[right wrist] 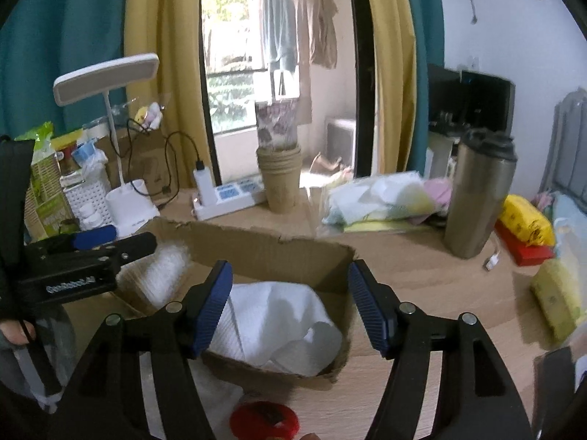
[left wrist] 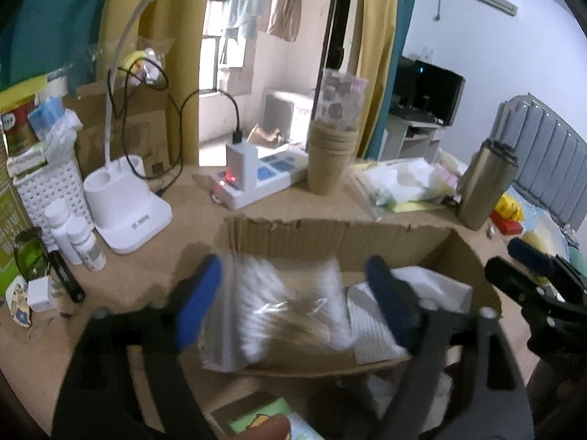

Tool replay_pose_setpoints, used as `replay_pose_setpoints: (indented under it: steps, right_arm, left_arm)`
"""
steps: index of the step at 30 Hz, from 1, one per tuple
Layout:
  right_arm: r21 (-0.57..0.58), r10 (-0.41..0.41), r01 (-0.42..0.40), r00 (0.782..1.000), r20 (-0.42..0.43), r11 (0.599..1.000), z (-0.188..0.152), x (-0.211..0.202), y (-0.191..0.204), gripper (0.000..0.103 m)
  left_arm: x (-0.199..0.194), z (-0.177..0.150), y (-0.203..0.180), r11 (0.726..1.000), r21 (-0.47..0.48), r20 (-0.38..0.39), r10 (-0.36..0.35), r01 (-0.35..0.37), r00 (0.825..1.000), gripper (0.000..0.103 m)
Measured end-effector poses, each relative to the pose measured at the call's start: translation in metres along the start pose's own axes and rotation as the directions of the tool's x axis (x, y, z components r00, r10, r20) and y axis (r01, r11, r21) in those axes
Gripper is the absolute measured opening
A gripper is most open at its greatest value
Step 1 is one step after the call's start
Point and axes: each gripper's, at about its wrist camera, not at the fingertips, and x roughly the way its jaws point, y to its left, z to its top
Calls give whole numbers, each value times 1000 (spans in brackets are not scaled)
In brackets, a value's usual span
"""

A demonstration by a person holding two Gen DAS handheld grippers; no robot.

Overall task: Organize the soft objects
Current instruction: 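Release the towel into the box with the right tool while the left tool releases the swab bag beside it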

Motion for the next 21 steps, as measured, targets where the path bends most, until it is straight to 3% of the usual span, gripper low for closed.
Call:
replay_pose_setpoints:
  steps: [10, 21]
  right_arm:
    - [-31, -2, 3, 999, 44, 1000, -4, -25, 1, 69]
    - [-3, -9, 9, 995, 97, 1000, -4, -67, -13, 69]
  left_arm:
    - [-29, 6, 3, 1000, -4, 60, -5, 5, 998, 93]
    - [-93, 7, -3, 995, 56, 200, 70, -83, 977, 93]
